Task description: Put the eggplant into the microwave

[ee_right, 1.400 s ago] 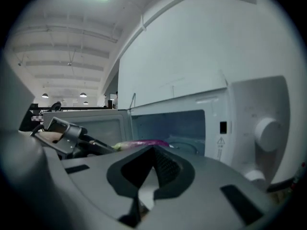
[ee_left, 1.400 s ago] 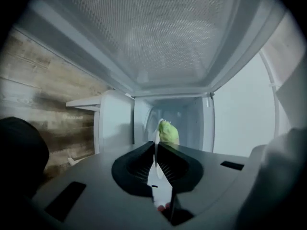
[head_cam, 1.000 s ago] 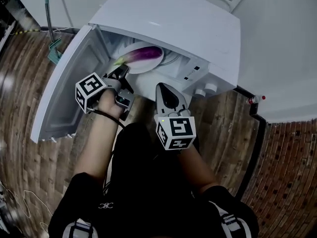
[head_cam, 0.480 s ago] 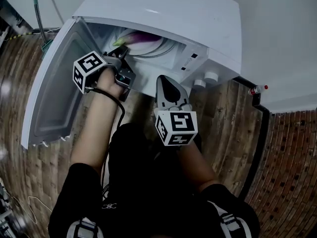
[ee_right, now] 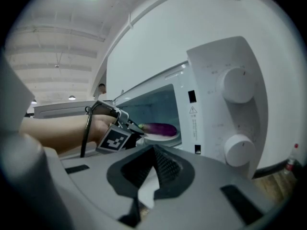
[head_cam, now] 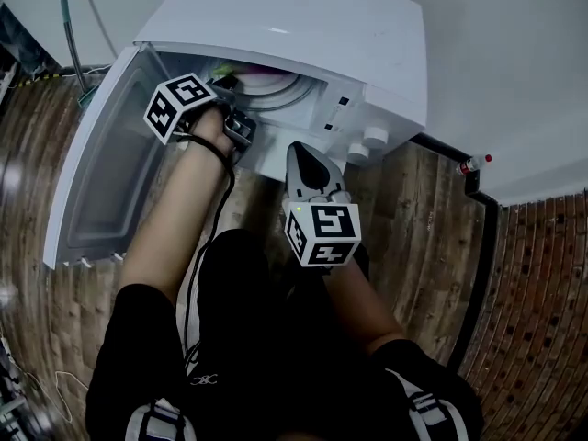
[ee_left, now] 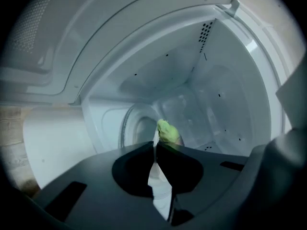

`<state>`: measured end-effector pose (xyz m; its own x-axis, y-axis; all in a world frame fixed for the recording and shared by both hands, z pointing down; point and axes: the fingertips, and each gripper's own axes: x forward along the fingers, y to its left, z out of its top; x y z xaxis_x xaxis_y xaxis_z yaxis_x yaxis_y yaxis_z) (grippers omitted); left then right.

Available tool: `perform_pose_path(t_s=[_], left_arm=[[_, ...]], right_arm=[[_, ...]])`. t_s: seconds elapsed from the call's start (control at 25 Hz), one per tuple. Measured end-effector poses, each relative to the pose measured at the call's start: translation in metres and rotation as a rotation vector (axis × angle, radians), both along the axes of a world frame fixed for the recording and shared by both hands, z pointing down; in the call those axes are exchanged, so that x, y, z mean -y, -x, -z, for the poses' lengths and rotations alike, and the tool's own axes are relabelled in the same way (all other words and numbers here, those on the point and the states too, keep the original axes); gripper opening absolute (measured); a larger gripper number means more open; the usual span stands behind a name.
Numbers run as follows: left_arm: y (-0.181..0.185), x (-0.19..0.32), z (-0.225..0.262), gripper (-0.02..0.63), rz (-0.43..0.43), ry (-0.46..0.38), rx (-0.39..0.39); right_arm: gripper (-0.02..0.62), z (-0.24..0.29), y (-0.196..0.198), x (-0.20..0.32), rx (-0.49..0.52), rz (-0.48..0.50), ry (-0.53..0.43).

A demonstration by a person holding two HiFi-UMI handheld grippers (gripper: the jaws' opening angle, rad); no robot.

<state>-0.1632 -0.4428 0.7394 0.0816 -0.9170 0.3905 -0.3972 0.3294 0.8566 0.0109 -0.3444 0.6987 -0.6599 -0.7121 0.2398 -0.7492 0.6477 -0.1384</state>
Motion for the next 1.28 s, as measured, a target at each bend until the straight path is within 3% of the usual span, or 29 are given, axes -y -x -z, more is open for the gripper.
perform_pose_path(t_s=[0.24,0.56,0.76,1.0,1.08,1.28], left_arm=[[0.003,0.01,-0.005,0.028,-0.03,0.05,0.119],[0.02,0.008,-0.005,0.088,-0.105,0.171,0.583],[0.022,0.009,-0.004,0.109,-0.146,0.156,0.769],[0.021,-0.01,0.016,0.116,-0.143,0.079,0.848],[0.015,-0.023,0.026,-0.002,-0.166,0.033,0.859],[-0.002,-0.052,0.041,-0.002,-0.229,-0.066,0.936]], right_arm=[[0.009,0.0,-0.012,-0.008,0.003,-0.024,0.02],[0.009,0.007,-0.016,-0.014,0.004,-0.021,0.011],[0.009,0.003,-0.011,-0.019,-0.007,-0.008,0.019],[0.009,0.007,-0.003,-0.018,-0.001,0.007,0.003],[0.009,0.009,0.001,-0.016,0.007,0.014,-0.002],[0.009,0.014,0.015,-0.012,0.006,0.04,-0.035]])
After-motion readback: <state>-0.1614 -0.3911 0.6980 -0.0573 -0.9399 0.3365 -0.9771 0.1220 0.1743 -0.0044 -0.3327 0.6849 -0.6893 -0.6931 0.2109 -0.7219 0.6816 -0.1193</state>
